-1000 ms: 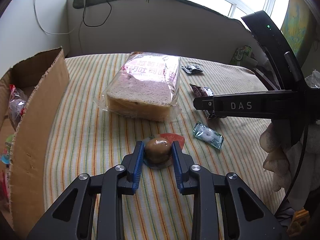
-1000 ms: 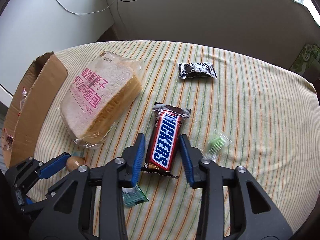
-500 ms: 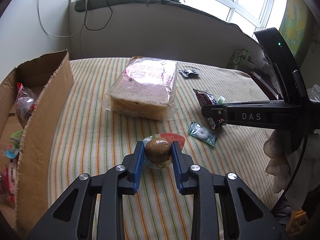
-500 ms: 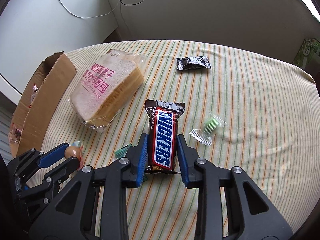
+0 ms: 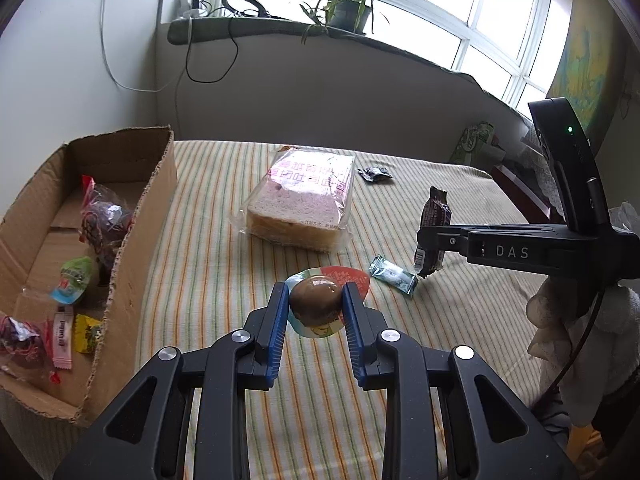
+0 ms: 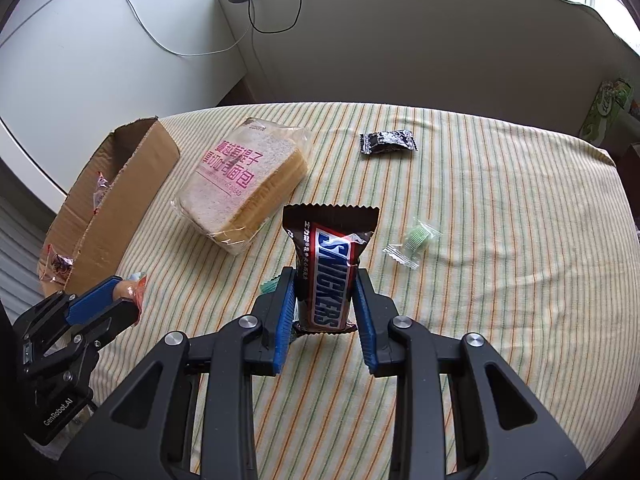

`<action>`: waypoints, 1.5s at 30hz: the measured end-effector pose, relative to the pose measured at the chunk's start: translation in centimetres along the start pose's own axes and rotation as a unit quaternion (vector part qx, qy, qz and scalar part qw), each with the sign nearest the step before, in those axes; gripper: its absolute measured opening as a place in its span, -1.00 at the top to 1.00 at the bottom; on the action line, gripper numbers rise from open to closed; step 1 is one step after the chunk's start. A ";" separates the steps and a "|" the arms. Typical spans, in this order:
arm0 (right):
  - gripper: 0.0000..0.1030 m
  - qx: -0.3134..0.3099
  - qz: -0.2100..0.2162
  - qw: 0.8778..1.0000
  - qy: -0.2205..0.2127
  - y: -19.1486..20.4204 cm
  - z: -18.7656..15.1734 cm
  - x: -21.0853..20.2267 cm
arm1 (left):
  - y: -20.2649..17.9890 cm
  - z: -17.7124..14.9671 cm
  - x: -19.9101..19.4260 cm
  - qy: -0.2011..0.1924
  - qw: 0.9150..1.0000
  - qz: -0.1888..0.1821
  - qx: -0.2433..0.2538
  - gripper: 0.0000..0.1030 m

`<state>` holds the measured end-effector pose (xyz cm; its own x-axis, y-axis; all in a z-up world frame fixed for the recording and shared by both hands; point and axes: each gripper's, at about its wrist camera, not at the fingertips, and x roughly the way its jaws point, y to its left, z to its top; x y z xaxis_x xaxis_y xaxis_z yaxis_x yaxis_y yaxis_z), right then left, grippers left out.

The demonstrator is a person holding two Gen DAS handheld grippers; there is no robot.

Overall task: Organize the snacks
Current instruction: 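Carry both snacks into the cardboard box and open both tools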

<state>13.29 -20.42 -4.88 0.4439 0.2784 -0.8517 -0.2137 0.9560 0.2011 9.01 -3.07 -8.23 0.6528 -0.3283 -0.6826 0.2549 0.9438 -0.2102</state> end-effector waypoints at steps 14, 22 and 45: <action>0.43 -0.045 0.039 0.998 -0.024 5.9 0.2 -2.7 | 2.8 0.7 -4.3 -0.049 0.998 0.023 -0.020 0.50; 0.43 -0.084 0.062 0.994 -0.024 10.4 0.3 -3.1 | 5.7 0.5 -6.3 -0.069 0.996 0.046 -0.038 0.50; 0.42 -0.147 0.115 0.982 -0.018 20.8 2.3 -0.6 | 15.0 2.1 -8.0 -0.085 0.987 0.109 -0.079 0.50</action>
<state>10.55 -0.50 0.92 0.3843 0.4916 -0.7815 -0.5507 0.8014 0.2333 9.15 13.66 -4.46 0.7938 -0.1048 -0.5991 -0.0108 0.9825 -0.1861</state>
